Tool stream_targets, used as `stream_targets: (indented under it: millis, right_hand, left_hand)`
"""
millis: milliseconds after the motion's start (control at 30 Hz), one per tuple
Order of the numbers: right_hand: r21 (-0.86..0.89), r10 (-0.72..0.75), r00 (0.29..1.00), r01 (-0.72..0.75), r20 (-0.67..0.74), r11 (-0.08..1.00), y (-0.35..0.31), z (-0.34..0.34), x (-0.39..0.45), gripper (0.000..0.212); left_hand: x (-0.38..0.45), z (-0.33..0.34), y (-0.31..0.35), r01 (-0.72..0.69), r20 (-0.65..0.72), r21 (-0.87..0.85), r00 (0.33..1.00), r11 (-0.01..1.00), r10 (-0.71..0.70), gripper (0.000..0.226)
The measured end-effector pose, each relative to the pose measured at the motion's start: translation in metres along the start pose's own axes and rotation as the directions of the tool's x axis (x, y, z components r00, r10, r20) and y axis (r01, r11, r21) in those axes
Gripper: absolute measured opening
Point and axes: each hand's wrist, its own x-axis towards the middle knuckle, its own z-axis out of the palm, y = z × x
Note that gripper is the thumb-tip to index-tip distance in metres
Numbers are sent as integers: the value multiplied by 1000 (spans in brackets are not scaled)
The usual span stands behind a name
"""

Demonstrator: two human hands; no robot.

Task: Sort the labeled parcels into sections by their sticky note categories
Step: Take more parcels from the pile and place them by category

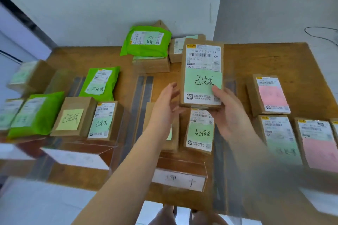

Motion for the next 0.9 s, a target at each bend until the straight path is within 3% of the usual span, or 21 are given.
stream_targets:
  millis: [67,167,400,467,567,667,900]
  right_hand:
    - [-46,25,999,-23,46,999,11,14,-3,39]
    - [-98,64,989,-51,130,994,30,39,-12,42]
    - [-208,136,955,-81,264,975,79,99,-46,36]
    - [-238,149,946,-79,289,968,95,117,-56,30]
    - [-259,146,939,-64,313,964,124,147,-71,32]
    - [-251,147,938,-67,313,966,158,176,-89,32]
    - [-252,159,942,-83,294,964,229,241,-122,41]
  left_hand:
    - [-16,-20,11,-45,-48,-57,998,997,42,30]
    - [-43,-51,17,-108,-95,1,990,994,108,41]
    - [-94,-134,22,-216,-192,-48,960,975,204,27]
    - [-103,-162,22,-230,-198,-39,956,972,218,33]
    - [-117,-204,22,-244,-227,-16,945,970,234,44]
    - [-133,-248,24,-250,-230,-58,946,967,231,33]
    - [-153,-349,29,-201,-212,-64,960,977,184,30]
